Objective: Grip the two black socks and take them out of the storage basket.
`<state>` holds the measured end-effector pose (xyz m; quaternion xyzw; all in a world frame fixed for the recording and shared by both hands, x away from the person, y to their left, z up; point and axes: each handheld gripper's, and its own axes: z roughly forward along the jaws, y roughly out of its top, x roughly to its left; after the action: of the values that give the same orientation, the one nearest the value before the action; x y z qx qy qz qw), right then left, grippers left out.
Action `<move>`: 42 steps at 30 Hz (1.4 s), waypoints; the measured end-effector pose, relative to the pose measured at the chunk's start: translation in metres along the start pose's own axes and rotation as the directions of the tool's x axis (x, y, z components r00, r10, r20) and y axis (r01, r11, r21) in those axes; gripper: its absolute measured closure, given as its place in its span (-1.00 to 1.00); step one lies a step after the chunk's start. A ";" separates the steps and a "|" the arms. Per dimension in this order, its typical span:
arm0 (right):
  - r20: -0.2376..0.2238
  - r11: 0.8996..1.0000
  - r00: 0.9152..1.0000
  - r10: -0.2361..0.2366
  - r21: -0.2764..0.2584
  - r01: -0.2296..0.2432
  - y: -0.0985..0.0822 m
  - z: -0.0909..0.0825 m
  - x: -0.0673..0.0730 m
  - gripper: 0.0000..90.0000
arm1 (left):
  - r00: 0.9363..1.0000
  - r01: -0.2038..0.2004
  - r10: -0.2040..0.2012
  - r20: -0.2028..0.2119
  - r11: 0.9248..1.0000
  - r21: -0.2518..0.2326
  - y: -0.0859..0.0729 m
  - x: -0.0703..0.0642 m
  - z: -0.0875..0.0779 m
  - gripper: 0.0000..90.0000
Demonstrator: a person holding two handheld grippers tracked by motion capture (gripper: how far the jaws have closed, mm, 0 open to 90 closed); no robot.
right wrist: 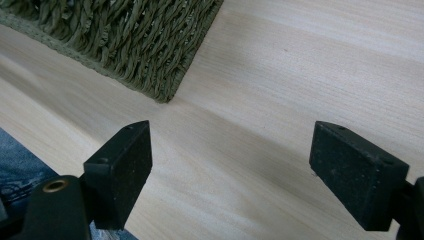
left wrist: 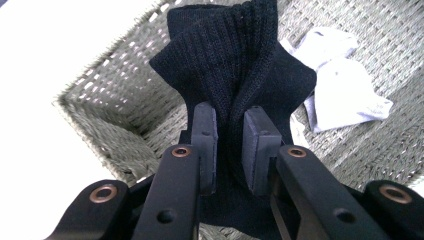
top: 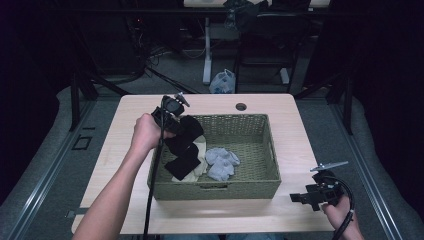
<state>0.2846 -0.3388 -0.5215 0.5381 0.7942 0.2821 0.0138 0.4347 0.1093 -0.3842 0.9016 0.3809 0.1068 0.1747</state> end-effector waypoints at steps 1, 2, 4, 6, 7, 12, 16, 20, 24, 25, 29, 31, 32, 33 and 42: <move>0.000 1.000 1.000 0.000 0.000 0.000 0.000 0.000 0.000 -0.62 | 1.000 0.004 -0.004 0.002 1.000 -0.005 0.000 0.001 -0.002 0.75; -0.001 1.000 1.000 0.000 -0.001 0.000 0.000 0.000 0.000 -0.62 | 1.000 0.002 -0.002 -0.001 1.000 -0.002 0.001 0.002 -0.003 0.75; 0.002 1.000 1.000 0.000 0.000 0.000 0.000 0.000 0.000 -0.62 | 1.000 0.006 -0.006 -0.002 1.000 -0.004 0.002 0.004 -0.007 0.75; 0.000 1.000 1.000 -0.003 0.002 0.003 0.000 0.000 0.000 -0.62 | 1.000 0.011 -0.011 -0.010 1.000 -0.009 0.002 0.006 -0.010 0.75; 0.000 1.000 1.000 0.001 -0.001 -0.001 0.000 0.000 0.000 -0.62 | 1.000 0.016 -0.016 -0.009 1.000 -0.008 0.002 0.008 -0.012 0.75; 0.000 1.000 1.000 0.000 0.001 0.000 0.000 0.000 0.000 -0.62 | 0.999 0.029 -0.029 -0.023 0.999 -0.015 0.001 0.015 -0.018 0.75; -0.001 1.000 1.000 0.003 0.000 -0.003 0.000 0.000 0.000 -0.62 | 0.999 0.044 -0.045 -0.029 0.999 -0.017 -0.003 0.021 -0.024 0.75; 0.001 1.000 1.000 0.001 0.002 -0.001 0.000 0.000 0.000 -0.62 | 0.997 0.063 -0.064 -0.044 0.998 -0.031 -0.009 0.027 -0.030 0.75; 0.000 1.000 1.000 0.000 0.001 0.000 0.000 0.000 0.000 -0.62 | 0.995 0.088 -0.090 -0.049 0.995 -0.039 -0.016 0.033 -0.036 0.75; 0.000 1.000 1.000 0.000 0.001 0.000 0.000 0.000 0.000 -0.62 | 0.994 0.091 -0.093 -0.054 0.995 -0.044 -0.019 0.035 -0.038 0.75; 0.000 1.000 1.000 0.001 0.000 -0.001 0.000 0.000 0.000 -0.62 | 0.991 0.118 -0.121 -0.064 0.992 -0.051 -0.029 0.044 -0.045 0.75; 0.002 1.000 1.000 -0.003 0.003 0.003 0.000 0.000 0.000 -0.62 | 0.989 0.131 -0.135 -0.067 0.990 -0.056 -0.035 0.048 -0.049 0.75; 0.002 1.000 1.000 -0.003 0.003 0.003 0.000 0.000 0.000 -0.62 | 0.988 0.136 -0.140 -0.069 0.989 -0.056 -0.037 0.049 -0.050 0.75; 0.002 1.000 1.000 -0.003 0.004 0.003 0.000 0.000 0.000 -0.62 | 0.987 0.142 -0.146 -0.073 0.988 -0.058 -0.040 0.051 -0.051 0.75; 0.002 1.000 1.000 -0.003 0.004 0.003 0.000 0.000 0.001 -0.62 | 0.973 0.204 -0.209 -0.094 0.977 -0.063 -0.070 0.069 -0.059 0.75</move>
<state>0.2842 -0.3382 -0.5212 0.5371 0.7955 0.2801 0.0140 0.4173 0.2185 -0.3543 0.8458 0.4778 0.1432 0.1893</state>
